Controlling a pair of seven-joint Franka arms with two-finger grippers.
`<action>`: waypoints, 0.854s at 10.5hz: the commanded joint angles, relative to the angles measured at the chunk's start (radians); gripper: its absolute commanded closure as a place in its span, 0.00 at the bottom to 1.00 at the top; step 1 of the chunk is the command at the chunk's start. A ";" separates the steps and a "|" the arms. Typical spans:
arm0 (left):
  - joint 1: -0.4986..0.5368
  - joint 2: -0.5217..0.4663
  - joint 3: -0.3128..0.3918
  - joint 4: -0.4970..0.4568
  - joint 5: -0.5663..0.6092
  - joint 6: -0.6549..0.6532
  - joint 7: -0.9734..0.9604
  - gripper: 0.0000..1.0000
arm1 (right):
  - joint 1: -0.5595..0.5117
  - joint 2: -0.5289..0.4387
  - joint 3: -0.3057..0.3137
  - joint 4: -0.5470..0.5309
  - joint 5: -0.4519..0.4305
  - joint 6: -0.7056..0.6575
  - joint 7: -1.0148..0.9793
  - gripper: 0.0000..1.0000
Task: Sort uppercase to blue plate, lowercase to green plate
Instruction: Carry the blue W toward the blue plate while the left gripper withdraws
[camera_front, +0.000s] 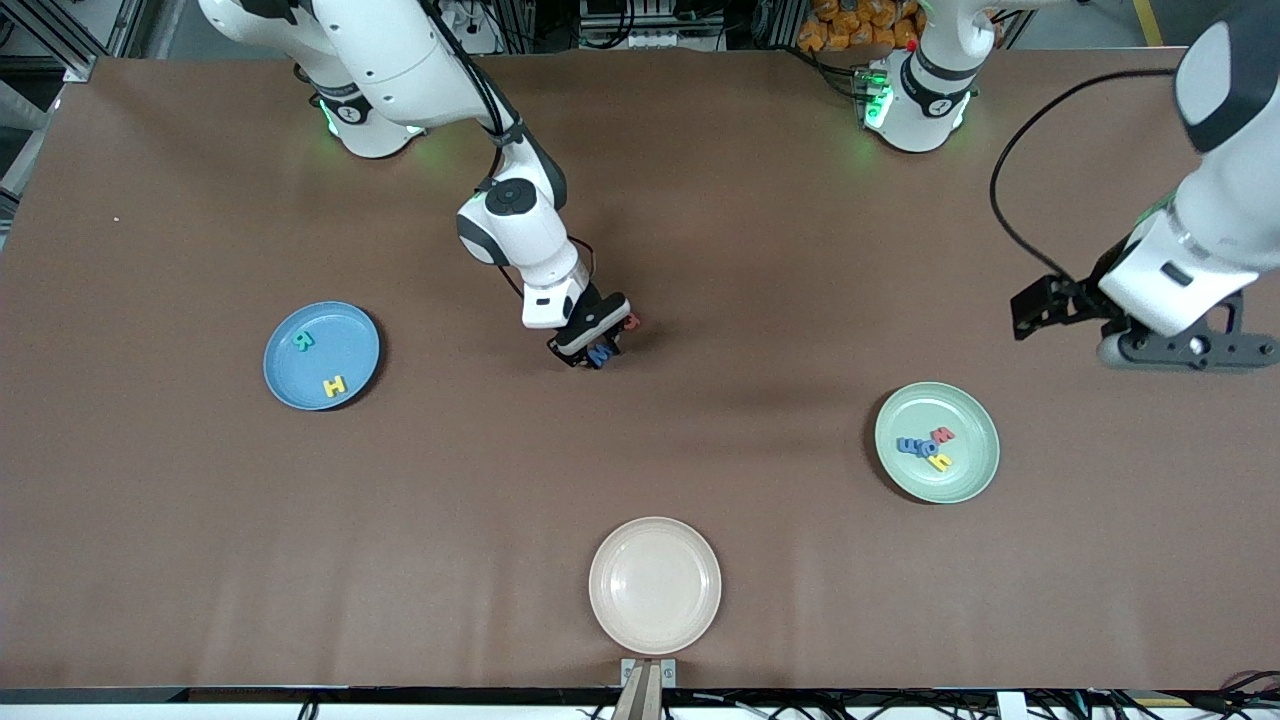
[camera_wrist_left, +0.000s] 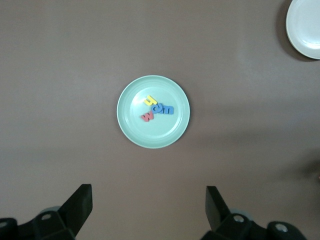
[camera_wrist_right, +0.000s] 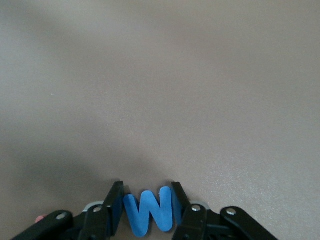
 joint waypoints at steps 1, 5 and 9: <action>-0.024 -0.078 0.022 -0.013 -0.023 -0.047 0.017 0.00 | 0.005 0.033 -0.017 0.021 -0.038 0.003 0.010 0.61; -0.083 -0.121 0.122 -0.011 -0.024 -0.151 0.017 0.00 | 0.005 0.031 -0.017 0.021 -0.041 0.000 0.008 0.61; 0.000 -0.124 0.054 0.018 -0.012 -0.165 0.016 0.00 | -0.059 0.004 -0.038 0.022 -0.051 -0.011 -0.130 0.62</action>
